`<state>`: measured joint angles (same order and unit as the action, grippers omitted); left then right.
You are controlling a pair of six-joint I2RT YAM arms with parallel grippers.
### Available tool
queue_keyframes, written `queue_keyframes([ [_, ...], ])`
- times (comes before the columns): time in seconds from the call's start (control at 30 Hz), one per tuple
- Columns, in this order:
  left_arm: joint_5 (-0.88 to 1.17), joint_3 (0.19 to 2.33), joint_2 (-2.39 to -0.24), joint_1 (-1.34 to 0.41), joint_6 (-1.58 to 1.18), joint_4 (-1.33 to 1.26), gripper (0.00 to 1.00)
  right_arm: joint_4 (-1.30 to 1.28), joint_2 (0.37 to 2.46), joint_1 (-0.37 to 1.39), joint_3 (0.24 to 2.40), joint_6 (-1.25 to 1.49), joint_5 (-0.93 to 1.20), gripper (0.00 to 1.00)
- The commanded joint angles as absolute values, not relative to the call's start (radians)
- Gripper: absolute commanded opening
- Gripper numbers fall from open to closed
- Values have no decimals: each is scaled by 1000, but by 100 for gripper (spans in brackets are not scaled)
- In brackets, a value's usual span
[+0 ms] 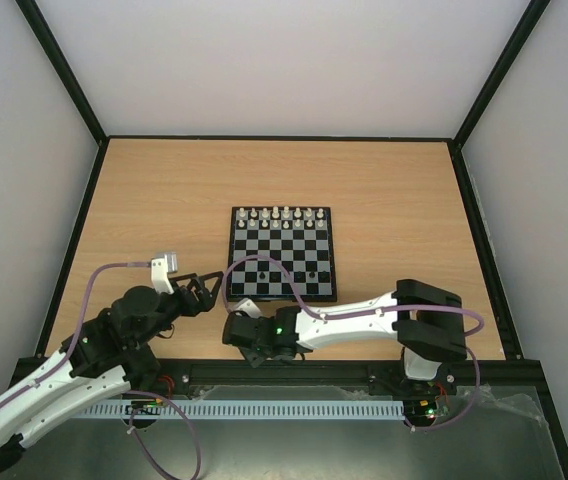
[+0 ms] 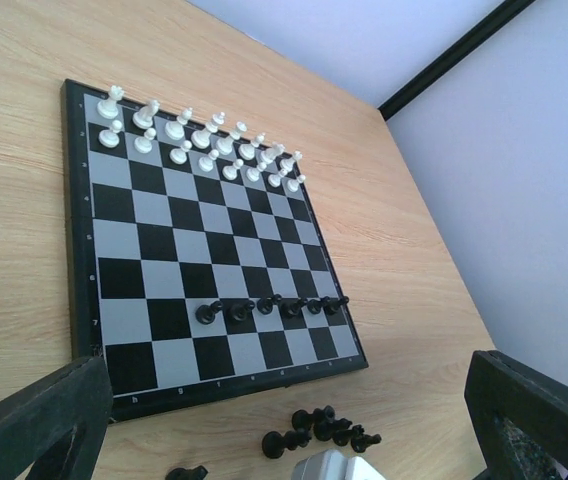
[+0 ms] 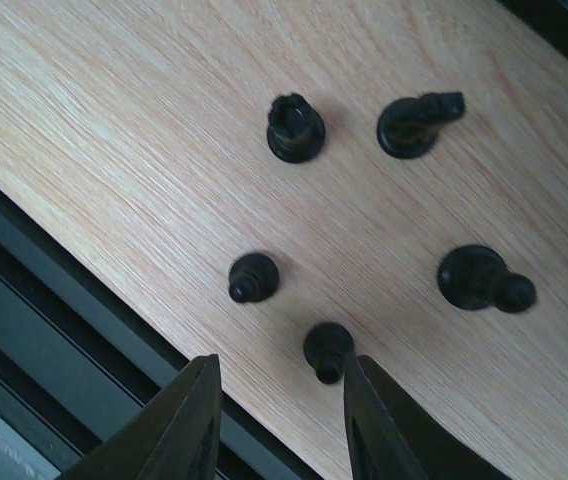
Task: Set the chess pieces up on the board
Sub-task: Pick up the chess piece at the center of the board.
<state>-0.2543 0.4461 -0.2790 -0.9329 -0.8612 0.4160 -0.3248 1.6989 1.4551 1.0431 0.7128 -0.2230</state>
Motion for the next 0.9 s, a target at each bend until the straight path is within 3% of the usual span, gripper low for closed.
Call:
queue_keyframes([
  [0.0, -245, 470, -272, -934, -864, 431, 100, -359, 1753, 1463, 1095, 714, -229, 34],
  [0.87, -238, 463, -272, -935, -858, 423, 100, -384, 1696, 1460, 1051, 739, -291, 28],
])
